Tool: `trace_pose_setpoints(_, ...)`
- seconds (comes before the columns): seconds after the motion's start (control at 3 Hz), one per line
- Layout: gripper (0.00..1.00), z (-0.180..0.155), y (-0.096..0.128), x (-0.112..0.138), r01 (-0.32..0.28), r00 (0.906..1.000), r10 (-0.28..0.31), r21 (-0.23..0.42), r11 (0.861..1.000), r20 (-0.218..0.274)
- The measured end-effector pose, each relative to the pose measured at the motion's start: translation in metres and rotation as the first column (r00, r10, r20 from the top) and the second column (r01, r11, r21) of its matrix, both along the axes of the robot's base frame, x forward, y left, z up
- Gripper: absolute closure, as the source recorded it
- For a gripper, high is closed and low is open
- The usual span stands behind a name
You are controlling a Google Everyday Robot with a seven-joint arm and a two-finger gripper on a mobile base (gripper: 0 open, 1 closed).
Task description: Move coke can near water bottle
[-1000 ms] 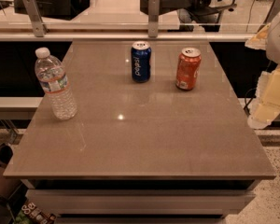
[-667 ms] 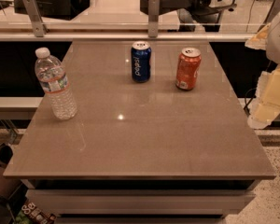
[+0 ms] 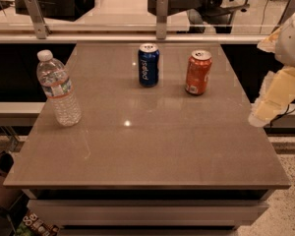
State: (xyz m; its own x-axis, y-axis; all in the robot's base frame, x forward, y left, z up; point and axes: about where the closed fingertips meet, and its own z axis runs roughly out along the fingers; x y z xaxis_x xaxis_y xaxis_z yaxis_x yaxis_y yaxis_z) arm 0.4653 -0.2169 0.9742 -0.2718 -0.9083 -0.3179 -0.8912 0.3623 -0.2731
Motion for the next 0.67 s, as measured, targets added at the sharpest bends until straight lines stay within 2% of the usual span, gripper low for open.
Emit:
trace_pose_setpoints(0.33, 0.0, -0.009, -0.005, 0.015, 0.074, 0.995, -0.081, 0.113, 0.991, 0.059)
trace_pose_setpoints(0.67, 0.0, -0.02, -0.009, 0.032, 0.131, 0.9791, -0.164, 0.241, 0.962, 0.121)
